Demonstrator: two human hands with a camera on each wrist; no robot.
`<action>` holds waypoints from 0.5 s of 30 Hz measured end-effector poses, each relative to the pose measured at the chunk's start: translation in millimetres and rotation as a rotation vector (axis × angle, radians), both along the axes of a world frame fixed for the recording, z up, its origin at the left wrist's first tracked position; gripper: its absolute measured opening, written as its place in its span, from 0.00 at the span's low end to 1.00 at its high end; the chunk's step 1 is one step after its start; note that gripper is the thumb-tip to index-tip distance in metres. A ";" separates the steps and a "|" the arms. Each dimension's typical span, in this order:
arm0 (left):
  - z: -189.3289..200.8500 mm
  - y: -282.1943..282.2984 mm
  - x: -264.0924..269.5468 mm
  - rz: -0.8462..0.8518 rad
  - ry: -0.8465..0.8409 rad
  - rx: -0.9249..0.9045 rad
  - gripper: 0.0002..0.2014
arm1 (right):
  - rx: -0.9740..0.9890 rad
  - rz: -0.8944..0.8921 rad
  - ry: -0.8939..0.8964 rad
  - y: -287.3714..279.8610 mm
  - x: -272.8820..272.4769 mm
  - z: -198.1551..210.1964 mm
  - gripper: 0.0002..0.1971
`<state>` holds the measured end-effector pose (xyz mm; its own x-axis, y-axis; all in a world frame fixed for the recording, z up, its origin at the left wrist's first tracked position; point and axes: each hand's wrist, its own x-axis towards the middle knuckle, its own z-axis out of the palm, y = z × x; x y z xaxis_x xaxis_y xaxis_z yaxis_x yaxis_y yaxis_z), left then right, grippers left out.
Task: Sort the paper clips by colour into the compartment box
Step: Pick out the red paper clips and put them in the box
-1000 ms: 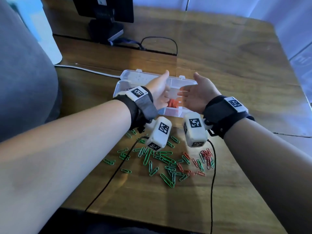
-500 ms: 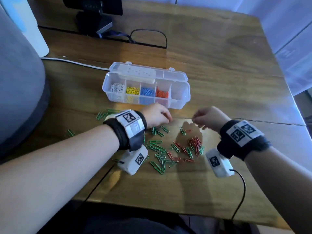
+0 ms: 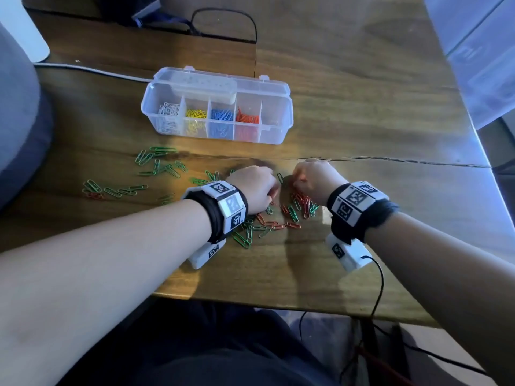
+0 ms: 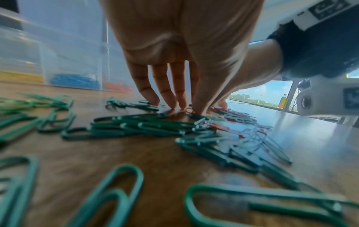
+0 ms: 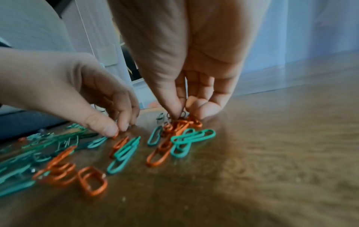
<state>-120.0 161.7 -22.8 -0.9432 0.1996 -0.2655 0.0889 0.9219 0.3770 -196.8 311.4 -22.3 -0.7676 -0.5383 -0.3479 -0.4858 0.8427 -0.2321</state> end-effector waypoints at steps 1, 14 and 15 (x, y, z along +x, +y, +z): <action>-0.2 -1.1 -0.6 -0.015 -0.017 -0.016 0.07 | -0.012 -0.019 -0.014 2.1 -1.9 -1.4 0.09; 11.3 -26.7 5.5 0.411 -0.226 0.613 0.11 | -0.892 -0.900 -0.812 47.7 8.2 4.0 0.11; 11.7 -26.8 6.9 0.430 -0.232 0.610 0.13 | -0.711 -0.748 -0.643 47.1 12.4 3.4 0.08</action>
<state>-113.1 134.9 -11.2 -0.9048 0.0032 -0.4259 -0.3719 0.4814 0.7937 -184.3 358.5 -18.9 -0.7665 -0.2618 -0.5865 0.4394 0.4522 -0.7762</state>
